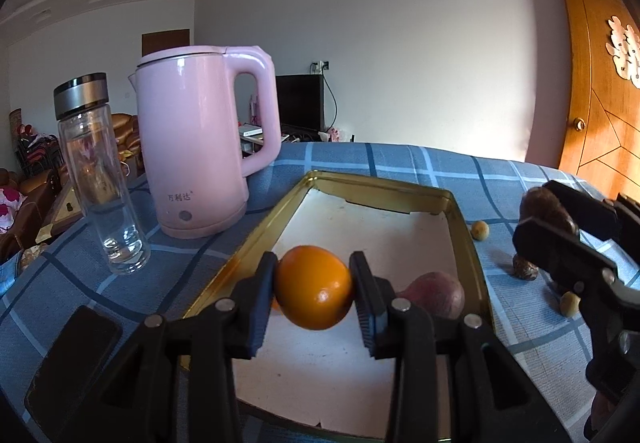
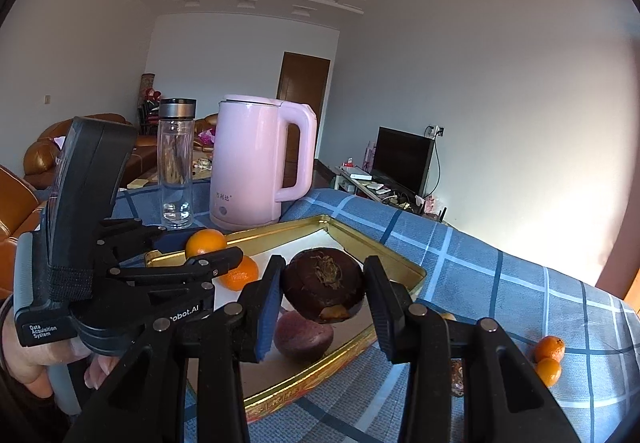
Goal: Organize fruits
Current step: 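Carry the orange and brown fruit in both tools over the gold tray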
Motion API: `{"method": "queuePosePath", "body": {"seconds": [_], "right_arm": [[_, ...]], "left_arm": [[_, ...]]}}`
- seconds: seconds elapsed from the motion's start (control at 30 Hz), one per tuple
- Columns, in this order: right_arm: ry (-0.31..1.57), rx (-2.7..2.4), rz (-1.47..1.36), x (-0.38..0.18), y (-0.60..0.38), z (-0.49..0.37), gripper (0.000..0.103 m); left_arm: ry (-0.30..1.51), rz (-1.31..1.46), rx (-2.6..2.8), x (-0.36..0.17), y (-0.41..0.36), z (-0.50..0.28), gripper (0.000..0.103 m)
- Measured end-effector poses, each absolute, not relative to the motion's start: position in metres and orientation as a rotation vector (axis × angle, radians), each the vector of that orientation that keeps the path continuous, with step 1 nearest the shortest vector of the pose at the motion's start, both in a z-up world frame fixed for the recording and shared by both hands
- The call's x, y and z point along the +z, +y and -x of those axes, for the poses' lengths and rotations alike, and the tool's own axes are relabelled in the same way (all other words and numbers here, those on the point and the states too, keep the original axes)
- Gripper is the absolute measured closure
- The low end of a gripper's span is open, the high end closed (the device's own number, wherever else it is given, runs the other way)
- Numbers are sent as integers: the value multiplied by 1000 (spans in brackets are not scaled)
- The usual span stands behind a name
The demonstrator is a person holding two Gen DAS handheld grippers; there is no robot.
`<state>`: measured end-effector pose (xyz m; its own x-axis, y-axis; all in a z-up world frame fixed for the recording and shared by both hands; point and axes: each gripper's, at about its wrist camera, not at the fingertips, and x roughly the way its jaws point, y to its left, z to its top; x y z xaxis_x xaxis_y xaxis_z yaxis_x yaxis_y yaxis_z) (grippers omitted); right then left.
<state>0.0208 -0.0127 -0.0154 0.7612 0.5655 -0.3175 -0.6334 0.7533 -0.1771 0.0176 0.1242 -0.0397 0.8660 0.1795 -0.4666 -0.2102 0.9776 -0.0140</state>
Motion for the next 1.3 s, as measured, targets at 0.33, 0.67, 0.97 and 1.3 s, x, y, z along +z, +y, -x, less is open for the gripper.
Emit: {"method": "queuePosePath", "body": {"seconds": [0.33, 0.67, 0.97, 1.3], "right_arm": [[283, 698, 308, -27, 4, -24, 61], [325, 735, 326, -43, 22, -28, 61], [357, 752, 345, -50, 31, -33, 61], [411, 764, 377, -55, 41, -39, 61]], "left_arm": [[512, 68, 238, -45, 140, -22, 64], [543, 69, 260, -50, 154, -25, 64], [569, 67, 260, -53, 160, -30, 64], [600, 57, 246, -56, 159, -34, 64]]}}
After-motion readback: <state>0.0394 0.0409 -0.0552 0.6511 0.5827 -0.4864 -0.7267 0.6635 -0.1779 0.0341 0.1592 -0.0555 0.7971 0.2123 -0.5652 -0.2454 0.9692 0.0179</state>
